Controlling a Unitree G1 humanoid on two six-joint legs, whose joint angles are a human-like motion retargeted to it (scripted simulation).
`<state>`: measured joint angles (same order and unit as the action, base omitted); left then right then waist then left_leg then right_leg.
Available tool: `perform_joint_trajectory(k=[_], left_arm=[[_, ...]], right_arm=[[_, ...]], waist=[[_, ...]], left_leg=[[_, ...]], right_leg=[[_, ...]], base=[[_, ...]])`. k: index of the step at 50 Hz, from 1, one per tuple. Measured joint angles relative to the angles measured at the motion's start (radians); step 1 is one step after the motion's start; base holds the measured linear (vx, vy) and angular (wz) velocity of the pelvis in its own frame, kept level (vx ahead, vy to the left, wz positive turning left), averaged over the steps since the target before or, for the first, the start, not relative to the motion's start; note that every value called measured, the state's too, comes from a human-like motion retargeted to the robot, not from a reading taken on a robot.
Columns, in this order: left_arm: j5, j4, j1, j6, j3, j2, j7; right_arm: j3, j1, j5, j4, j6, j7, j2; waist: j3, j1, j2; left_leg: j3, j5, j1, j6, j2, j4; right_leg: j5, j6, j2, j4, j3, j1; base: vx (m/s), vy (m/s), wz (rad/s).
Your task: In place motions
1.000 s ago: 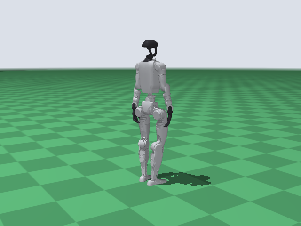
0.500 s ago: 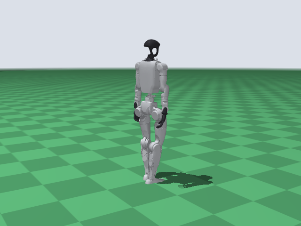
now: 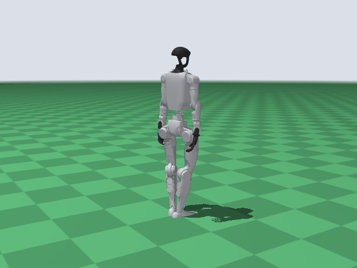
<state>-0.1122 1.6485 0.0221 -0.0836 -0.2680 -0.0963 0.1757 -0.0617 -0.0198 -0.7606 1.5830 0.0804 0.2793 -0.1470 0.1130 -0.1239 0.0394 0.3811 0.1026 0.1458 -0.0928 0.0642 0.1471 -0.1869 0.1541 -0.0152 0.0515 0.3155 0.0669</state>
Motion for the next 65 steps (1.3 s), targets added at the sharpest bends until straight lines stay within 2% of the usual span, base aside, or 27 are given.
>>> perform_joint_trajectory(k=[8, 10, 12, 15, 27, 40, 50, 55, 63, 65], left_arm=[[0.010, -0.006, -0.005, 0.003, -0.017, 0.004, 0.001], [0.005, -0.003, -0.004, 0.004, -0.010, 0.002, 0.001], [0.000, 0.000, 0.000, 0.004, -0.005, -0.001, -0.003], [0.004, -0.002, 0.000, 0.005, -0.011, -0.001, -0.006], [0.008, -0.015, 0.012, 0.010, -0.001, -0.004, 0.015], [0.009, 0.007, 0.005, 0.014, -0.019, -0.008, 0.016], [0.009, 0.021, 0.000, 0.010, -0.025, -0.025, 0.020], [-0.001, 0.021, 0.006, 0.001, -0.017, -0.037, 0.021], [0.021, -0.020, 0.019, 0.012, -0.022, -0.017, 0.039], [0.020, -0.022, 0.024, 0.012, -0.011, -0.014, 0.035]], right_arm=[[-0.055, 0.007, -0.129, -0.031, -0.004, -0.002, 0.021], [-0.060, 0.008, -0.147, -0.038, -0.011, 0.004, 0.024], [-0.056, 0.009, -0.156, -0.043, -0.017, 0.017, 0.026], [-0.056, 0.008, -0.148, -0.042, -0.023, 0.024, 0.024], [-0.015, 0.009, -0.070, 0.008, -0.002, 0.008, -0.004], [0.002, 0.005, -0.080, -0.008, -0.009, 0.006, -0.007], [-0.021, 0.025, -0.088, -0.063, -0.028, 0.020, 0.010], [-0.022, 0.011, -0.100, -0.066, -0.037, 0.015, 0.011], [-0.010, 0.014, -0.081, -0.024, -0.009, 0.001, 0.000], [0.000, 0.009, -0.073, -0.019, -0.007, -0.003, -0.003]], waist=[[0.011, -0.001, 0.006], [0.012, -0.027, 0.011], [0.016, -0.105, 0.019], [0.020, -0.113, 0.018], [0.026, -0.055, 0.007], [0.033, -0.043, 0.010], [0.004, -0.117, 0.047], [0.017, -0.057, 0.019], [0.023, 0.052, 0.019], [0.022, 0.047, 0.021]], left_leg=[[0.006, -0.005, -0.008, -0.023, 0.011, -0.023], [-0.022, -0.006, -0.017, -0.018, 0.012, -0.031], [-0.106, -0.004, -0.024, -0.001, 0.012, -0.031], [-0.112, -0.007, -0.028, -0.002, 0.015, -0.041], [-0.073, -0.005, -0.040, -0.006, 0.014, -0.058], [-0.087, 0.007, -0.037, -0.012, 0.017, -0.069], [-0.124, 0.005, -0.036, -0.009, -0.006, -0.082], [-0.064, 0.010, -0.051, -0.009, 0.012, -0.092], [0.062, 0.017, -0.059, 0.002, -0.014, -0.102], [0.056, 0.015, -0.060, 0.002, -0.015, -0.101]], right_leg=[[0.008, -0.003, -0.005, 0.012, -0.001, 0.011], [0.007, -0.004, -0.003, 0.013, 0.026, 0.011], [0.000, -0.012, 0.010, 0.008, 0.105, 0.004], [0.000, -0.018, 0.015, 0.009, 0.111, 0.002], [-0.003, -0.046, 0.033, 0.017, 0.068, -0.002], [-0.009, -0.055, 0.036, 0.044, 0.049, 0.022], [0.028, -0.054, 0.014, 0.113, -0.038, 0.086], [0.018, -0.048, 0.025, 0.063, -0.045, 0.048], [-0.001, -0.071, 0.017, 0.052, -0.138, 0.031], [-0.002, -0.072, 0.020, 0.056, -0.128, 0.033]], base=[[0.03, -0.02, -0.06], [0.03, -0.04, 0.83], [0.02, -0.03, 1.47], [0.01, -0.01, 0.21], [0.00, -0.01, -0.14], [0.00, 0.00, -0.01], [-0.05, -0.02, 0.04], [0.03, 0.04, -0.50], [0.00, 0.09, -0.68], [0.01, 0.06, 0.59]])
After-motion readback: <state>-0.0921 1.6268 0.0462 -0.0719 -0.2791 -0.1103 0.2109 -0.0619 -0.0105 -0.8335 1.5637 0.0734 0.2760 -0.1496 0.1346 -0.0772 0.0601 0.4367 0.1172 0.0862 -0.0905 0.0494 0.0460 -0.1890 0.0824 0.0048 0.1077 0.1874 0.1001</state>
